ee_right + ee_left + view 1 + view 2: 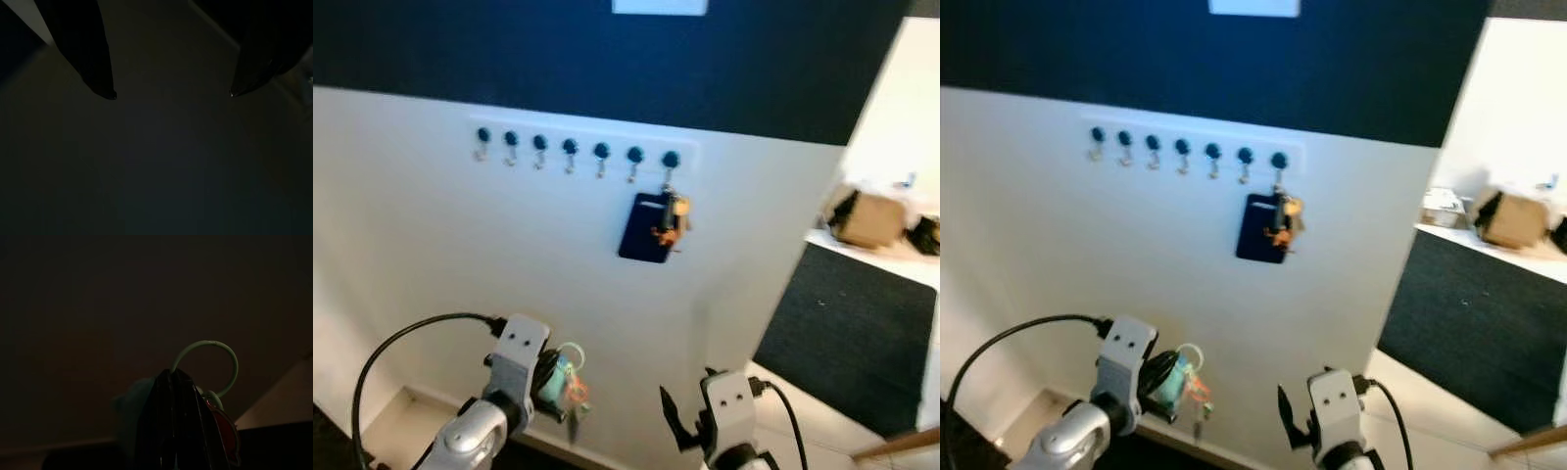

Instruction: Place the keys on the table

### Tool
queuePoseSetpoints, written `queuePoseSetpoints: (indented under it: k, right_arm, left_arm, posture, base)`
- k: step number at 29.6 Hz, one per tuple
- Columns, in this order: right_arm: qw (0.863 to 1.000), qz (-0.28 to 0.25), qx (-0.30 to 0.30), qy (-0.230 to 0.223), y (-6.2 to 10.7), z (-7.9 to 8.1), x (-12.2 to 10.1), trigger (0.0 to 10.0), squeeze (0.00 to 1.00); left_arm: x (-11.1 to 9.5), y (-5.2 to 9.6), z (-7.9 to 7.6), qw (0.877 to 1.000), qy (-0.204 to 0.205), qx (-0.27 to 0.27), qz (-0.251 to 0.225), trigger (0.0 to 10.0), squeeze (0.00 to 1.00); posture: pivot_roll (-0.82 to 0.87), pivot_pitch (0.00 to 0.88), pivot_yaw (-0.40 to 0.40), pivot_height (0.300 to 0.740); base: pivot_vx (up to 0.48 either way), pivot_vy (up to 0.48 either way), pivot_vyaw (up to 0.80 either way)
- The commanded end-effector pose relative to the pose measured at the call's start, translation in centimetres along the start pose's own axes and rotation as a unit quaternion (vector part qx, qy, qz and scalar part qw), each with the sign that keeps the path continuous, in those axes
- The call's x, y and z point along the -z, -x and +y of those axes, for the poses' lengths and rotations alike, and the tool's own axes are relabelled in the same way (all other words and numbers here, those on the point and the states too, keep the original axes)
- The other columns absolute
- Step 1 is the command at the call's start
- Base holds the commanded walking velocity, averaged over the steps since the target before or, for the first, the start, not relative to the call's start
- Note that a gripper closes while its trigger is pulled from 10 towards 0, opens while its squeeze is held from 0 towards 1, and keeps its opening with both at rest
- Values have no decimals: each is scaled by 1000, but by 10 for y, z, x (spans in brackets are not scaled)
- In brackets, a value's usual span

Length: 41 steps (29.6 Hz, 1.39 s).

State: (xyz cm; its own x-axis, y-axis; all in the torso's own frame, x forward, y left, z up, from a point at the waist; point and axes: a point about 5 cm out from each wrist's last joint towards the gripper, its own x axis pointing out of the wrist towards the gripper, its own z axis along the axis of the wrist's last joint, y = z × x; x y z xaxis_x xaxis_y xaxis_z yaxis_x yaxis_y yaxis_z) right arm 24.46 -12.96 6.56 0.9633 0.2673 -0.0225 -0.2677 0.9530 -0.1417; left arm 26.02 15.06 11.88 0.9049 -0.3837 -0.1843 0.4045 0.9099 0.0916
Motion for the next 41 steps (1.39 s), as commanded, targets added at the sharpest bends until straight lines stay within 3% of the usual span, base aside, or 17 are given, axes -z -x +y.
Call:
queuePoseSetpoints:
  k: [1,41]
  right_arm:
    - [1000,13,2,-2,5,-1,7,10000,0]
    - [1000,13,-4,2,5,-2,10,10000,0]
  left_arm:
    - [0,0,-3,1000,1,3,-7,10000,0]
    - [1,-5,-4,1000,2,2,-14,10000,0]
  posture:
    - [48,103,34,740]
    - [47,99,27,740]
  base:
    - [0,0,-788]
    - [0,0,-788]
